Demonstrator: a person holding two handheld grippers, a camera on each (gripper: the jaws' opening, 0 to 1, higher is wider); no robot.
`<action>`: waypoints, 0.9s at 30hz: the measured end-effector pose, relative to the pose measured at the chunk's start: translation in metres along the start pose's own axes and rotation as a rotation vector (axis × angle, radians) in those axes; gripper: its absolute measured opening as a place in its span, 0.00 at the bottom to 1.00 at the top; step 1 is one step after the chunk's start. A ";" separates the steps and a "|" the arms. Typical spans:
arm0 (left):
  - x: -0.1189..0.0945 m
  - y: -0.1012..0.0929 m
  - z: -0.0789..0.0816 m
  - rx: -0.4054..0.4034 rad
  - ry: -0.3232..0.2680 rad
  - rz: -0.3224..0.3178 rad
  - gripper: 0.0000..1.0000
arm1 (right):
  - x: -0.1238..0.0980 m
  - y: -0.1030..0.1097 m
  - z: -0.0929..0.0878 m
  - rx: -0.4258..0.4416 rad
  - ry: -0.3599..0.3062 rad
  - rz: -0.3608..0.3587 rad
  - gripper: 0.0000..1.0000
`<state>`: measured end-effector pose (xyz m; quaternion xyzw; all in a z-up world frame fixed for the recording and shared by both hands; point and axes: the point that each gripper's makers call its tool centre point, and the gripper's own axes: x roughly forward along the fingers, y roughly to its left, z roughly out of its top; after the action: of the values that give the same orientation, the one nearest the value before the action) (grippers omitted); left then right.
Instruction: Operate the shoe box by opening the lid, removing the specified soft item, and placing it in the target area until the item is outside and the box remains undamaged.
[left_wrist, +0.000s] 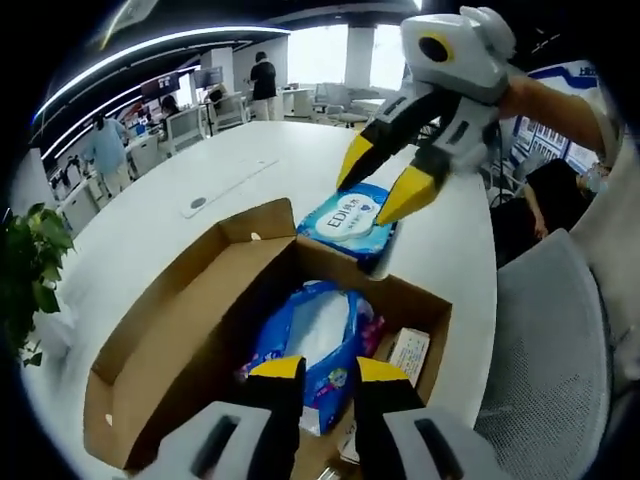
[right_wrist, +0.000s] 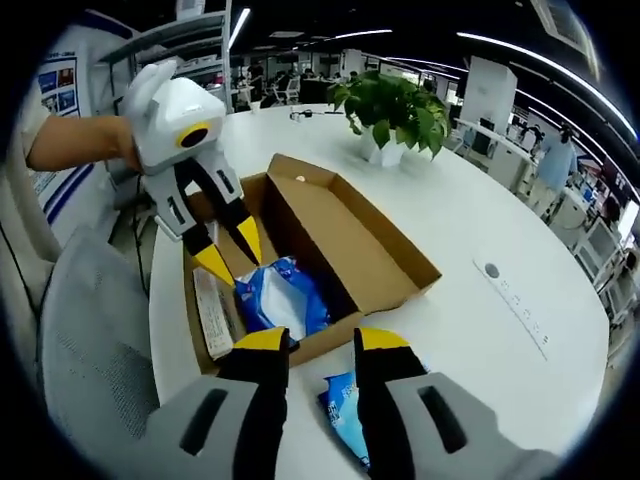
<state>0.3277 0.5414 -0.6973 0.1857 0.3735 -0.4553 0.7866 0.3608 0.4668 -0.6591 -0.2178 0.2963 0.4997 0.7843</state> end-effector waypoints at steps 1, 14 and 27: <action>0.002 0.000 0.000 0.009 0.003 -0.009 0.18 | 0.003 0.001 -0.001 0.000 0.004 0.004 0.22; 0.023 0.000 -0.017 0.067 0.084 -0.095 0.16 | 0.030 0.006 -0.006 -0.022 0.044 0.046 0.19; 0.034 -0.001 -0.017 0.116 0.099 -0.140 0.16 | 0.059 0.012 -0.010 -0.033 0.074 0.081 0.16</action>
<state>0.3303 0.5326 -0.7339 0.2266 0.3970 -0.5203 0.7213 0.3664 0.5045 -0.7074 -0.2368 0.3255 0.5275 0.7482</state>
